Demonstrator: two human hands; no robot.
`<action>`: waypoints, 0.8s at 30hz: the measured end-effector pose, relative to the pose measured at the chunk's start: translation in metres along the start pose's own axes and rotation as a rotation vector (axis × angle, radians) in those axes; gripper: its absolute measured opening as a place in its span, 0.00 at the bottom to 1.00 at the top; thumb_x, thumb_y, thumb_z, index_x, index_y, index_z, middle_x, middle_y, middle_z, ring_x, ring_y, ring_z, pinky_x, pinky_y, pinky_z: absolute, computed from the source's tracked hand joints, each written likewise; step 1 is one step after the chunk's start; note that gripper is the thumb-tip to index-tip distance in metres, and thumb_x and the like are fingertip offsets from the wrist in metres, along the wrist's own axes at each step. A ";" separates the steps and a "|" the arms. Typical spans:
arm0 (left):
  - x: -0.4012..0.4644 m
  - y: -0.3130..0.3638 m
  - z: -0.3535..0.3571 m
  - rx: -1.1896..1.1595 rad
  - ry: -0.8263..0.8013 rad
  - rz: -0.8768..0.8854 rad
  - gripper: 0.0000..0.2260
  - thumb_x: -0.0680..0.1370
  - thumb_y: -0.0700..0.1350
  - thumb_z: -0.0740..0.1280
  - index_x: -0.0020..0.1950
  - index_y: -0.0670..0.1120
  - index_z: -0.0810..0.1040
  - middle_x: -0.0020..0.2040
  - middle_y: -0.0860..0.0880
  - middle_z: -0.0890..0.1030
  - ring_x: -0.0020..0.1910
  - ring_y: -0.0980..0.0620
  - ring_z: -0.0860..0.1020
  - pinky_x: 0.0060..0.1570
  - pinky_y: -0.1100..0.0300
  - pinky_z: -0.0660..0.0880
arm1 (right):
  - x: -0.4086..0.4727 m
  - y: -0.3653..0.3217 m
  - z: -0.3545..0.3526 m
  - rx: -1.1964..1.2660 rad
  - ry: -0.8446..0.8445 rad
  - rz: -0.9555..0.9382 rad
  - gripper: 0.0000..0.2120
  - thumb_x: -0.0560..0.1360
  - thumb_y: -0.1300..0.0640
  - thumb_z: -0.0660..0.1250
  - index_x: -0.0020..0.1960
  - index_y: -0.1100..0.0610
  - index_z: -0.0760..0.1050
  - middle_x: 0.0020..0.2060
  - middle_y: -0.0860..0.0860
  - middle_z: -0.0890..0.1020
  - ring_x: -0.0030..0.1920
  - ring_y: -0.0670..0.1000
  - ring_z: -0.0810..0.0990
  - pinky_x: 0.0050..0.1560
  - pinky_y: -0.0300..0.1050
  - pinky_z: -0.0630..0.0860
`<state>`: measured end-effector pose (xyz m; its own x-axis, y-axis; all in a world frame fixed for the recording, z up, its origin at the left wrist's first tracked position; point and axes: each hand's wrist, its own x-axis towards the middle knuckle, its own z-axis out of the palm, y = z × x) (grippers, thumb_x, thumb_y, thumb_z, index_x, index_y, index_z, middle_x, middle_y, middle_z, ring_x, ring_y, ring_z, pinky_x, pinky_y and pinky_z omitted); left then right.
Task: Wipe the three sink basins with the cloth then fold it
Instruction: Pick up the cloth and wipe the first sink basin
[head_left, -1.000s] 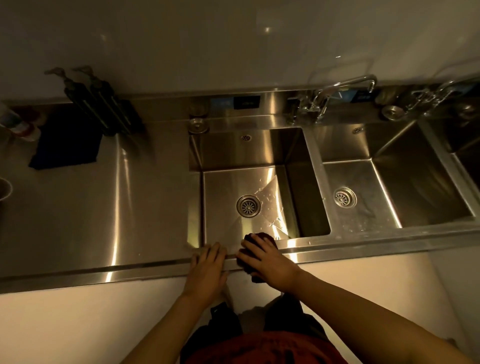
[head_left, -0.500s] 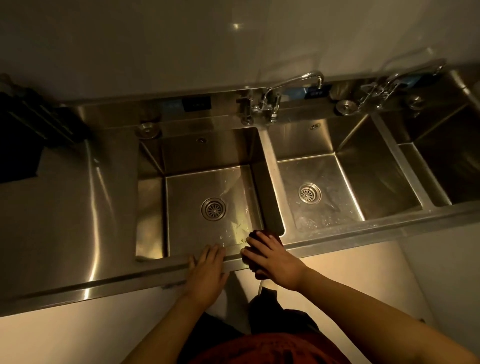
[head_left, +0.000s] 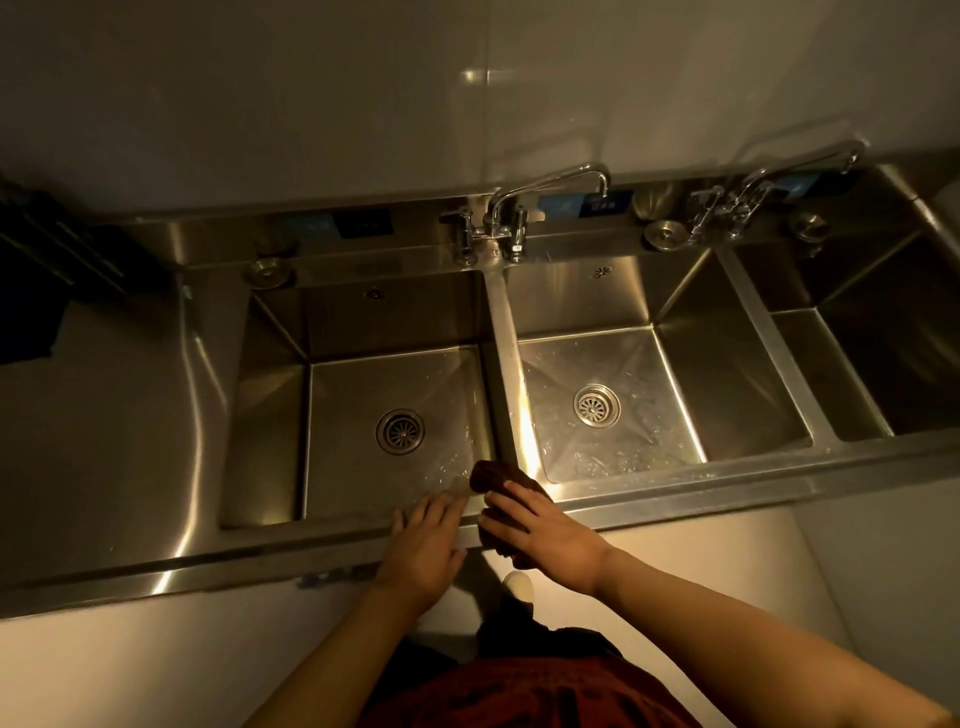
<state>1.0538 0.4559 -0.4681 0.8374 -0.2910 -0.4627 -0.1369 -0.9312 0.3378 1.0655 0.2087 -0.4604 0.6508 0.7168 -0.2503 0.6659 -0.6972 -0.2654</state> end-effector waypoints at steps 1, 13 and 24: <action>-0.001 0.000 -0.002 -0.004 -0.006 -0.002 0.33 0.82 0.55 0.64 0.84 0.58 0.51 0.83 0.53 0.57 0.83 0.47 0.54 0.80 0.36 0.52 | -0.001 0.000 -0.002 0.007 0.001 -0.004 0.35 0.80 0.55 0.69 0.82 0.47 0.56 0.82 0.51 0.55 0.82 0.59 0.48 0.78 0.53 0.50; -0.012 -0.021 -0.040 -0.045 0.115 0.089 0.32 0.81 0.53 0.67 0.83 0.57 0.58 0.82 0.53 0.61 0.82 0.48 0.59 0.78 0.41 0.59 | 0.013 -0.010 -0.084 -0.008 0.145 0.136 0.43 0.75 0.54 0.74 0.82 0.47 0.54 0.81 0.52 0.57 0.80 0.59 0.54 0.78 0.55 0.61; -0.029 -0.043 -0.078 -0.039 0.116 0.214 0.31 0.83 0.53 0.63 0.84 0.57 0.55 0.84 0.52 0.57 0.84 0.48 0.53 0.81 0.44 0.54 | 0.039 -0.035 -0.112 0.037 0.336 0.540 0.41 0.76 0.65 0.72 0.82 0.49 0.57 0.82 0.54 0.52 0.82 0.59 0.51 0.78 0.58 0.63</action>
<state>1.0768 0.5218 -0.4051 0.8468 -0.4518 -0.2809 -0.2994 -0.8412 0.4502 1.1088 0.2601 -0.3565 0.9743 0.2189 -0.0537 0.2026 -0.9549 -0.2169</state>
